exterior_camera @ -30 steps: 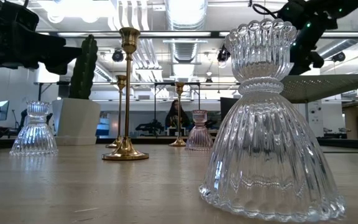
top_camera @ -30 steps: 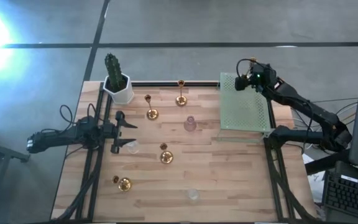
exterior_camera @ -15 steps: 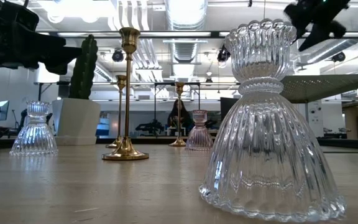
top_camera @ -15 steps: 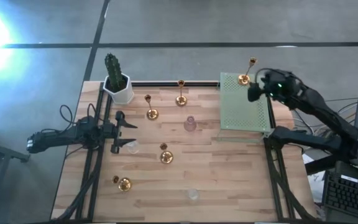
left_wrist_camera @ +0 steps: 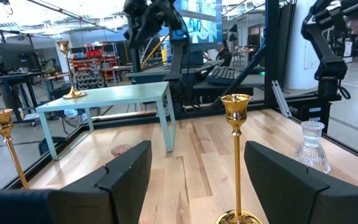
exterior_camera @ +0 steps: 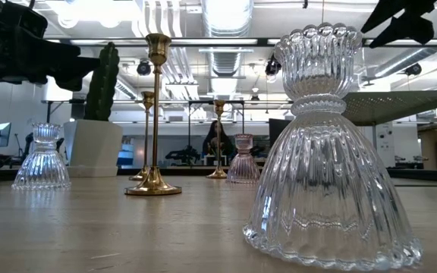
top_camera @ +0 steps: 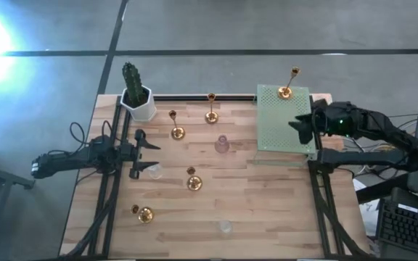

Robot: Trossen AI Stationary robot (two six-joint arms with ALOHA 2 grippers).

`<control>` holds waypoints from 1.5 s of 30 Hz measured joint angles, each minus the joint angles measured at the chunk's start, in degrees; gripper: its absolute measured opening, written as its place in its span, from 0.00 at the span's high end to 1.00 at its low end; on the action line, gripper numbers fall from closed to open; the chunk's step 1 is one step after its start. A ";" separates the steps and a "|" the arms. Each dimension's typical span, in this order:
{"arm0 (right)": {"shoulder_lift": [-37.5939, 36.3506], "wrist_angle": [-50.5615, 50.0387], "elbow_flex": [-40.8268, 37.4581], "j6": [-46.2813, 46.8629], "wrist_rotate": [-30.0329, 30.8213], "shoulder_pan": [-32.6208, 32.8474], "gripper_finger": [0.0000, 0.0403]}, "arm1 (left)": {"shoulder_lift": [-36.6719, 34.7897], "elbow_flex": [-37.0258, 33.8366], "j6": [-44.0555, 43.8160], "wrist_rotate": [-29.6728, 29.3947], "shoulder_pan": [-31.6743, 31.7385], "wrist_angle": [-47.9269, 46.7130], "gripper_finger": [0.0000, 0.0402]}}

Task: Pick & Place candle stick holders
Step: Adjust the shelf

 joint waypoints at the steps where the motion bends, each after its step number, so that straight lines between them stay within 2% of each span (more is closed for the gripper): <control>1: 0.23 0.02 -0.14 1.03 0.00 1.87 0.47 | 0.00 0.00 -0.01 -0.01 -0.01 0.00 0.35; 6: 1.97 0.03 -0.06 5.76 0.66 10.86 0.51 | 0.00 0.00 -0.01 0.00 0.01 -0.01 0.35; 8: 2.47 -0.32 0.15 7.98 3.70 14.09 0.52 | 0.01 0.00 -0.01 0.00 0.01 -0.02 0.35; 11: 3.24 -5.80 0.47 12.94 12.29 17.99 0.55 | 0.00 0.00 -0.01 0.00 0.00 -0.01 0.35; 14: 4.27 -17.14 1.32 22.34 20.46 18.87 0.59 | 0.01 -0.01 -0.02 0.01 0.00 -0.02 0.35; 17: 5.54 -29.73 2.40 33.13 24.70 18.83 0.63 | 0.00 0.00 -0.02 0.01 0.01 0.00 0.35; 19: 6.02 -31.75 2.82 37.08 26.58 18.59 0.65 | 0.01 -0.02 -0.02 0.00 -0.01 -0.01 0.35; 21: 4.74 -30.17 2.99 35.33 27.25 17.87 0.68 | 0.00 0.00 -0.01 -0.01 -0.01 0.00 0.35; 25: 4.32 -31.76 5.08 36.71 28.03 14.84 0.74 | 0.01 0.00 -0.01 -0.01 0.00 -0.02 0.35; 34: 5.04 -31.69 9.30 29.04 27.24 4.32 0.96 | 0.00 0.00 -0.01 0.00 0.00 -0.01 0.35; 45: 10.33 -31.72 7.76 14.55 17.05 -16.07 0.98 | -0.01 -0.02 -0.02 0.01 0.01 -0.02 0.35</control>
